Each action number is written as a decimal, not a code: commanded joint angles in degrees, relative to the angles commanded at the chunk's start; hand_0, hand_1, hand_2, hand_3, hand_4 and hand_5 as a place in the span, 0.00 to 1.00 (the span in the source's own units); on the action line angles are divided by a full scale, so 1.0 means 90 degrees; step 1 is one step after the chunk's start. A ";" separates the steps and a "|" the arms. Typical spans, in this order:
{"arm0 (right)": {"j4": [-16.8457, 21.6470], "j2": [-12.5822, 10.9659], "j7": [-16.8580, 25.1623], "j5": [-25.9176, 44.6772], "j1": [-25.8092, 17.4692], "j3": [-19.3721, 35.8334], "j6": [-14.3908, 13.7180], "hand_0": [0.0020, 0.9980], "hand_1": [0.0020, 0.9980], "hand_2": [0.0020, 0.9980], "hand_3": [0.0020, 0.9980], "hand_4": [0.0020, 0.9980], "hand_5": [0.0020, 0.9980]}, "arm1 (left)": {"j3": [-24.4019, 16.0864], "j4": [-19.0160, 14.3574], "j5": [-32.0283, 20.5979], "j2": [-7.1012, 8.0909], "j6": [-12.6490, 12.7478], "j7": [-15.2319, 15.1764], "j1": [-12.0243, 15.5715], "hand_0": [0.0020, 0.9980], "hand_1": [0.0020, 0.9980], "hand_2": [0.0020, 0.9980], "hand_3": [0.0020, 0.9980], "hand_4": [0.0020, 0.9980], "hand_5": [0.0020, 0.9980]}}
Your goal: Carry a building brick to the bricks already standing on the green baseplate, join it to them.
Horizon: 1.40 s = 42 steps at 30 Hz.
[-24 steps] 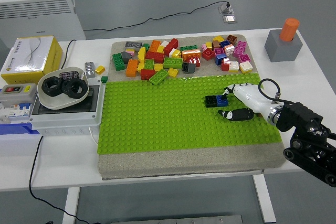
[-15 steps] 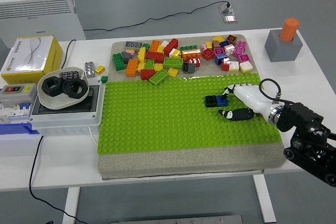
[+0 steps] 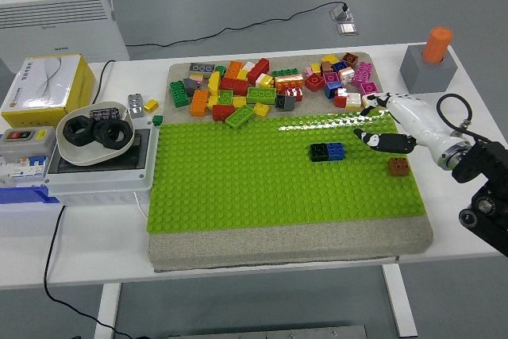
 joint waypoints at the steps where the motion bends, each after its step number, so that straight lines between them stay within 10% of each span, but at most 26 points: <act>1: 0.0123 -0.0118 -0.0148 -0.0174 -0.0029 0.0113 0.0167 0.90 0.89 0.87 0.68 0.76 0.24 | -0.0003 0.0000 0.0001 0.0003 0.0002 0.0000 0.0000 0.74 0.73 0.70 0.82 0.83 1.00; 12: 0.1054 -0.0941 -0.1303 -0.1566 -0.0031 -0.0281 0.1683 0.91 0.90 0.90 0.71 0.77 0.12 | -0.0082 0.0000 0.0113 0.0015 -0.0007 0.0040 -0.0015 0.74 0.73 0.71 0.82 0.83 1.00; 42: 0.0584 -0.0540 -0.0935 -0.1484 -0.0495 -0.0158 0.1140 0.91 0.90 0.89 0.71 0.77 0.16 | -0.0256 0.0000 0.0362 0.0016 -0.0033 0.0083 -0.0030 0.74 0.73 0.71 0.82 0.82 1.00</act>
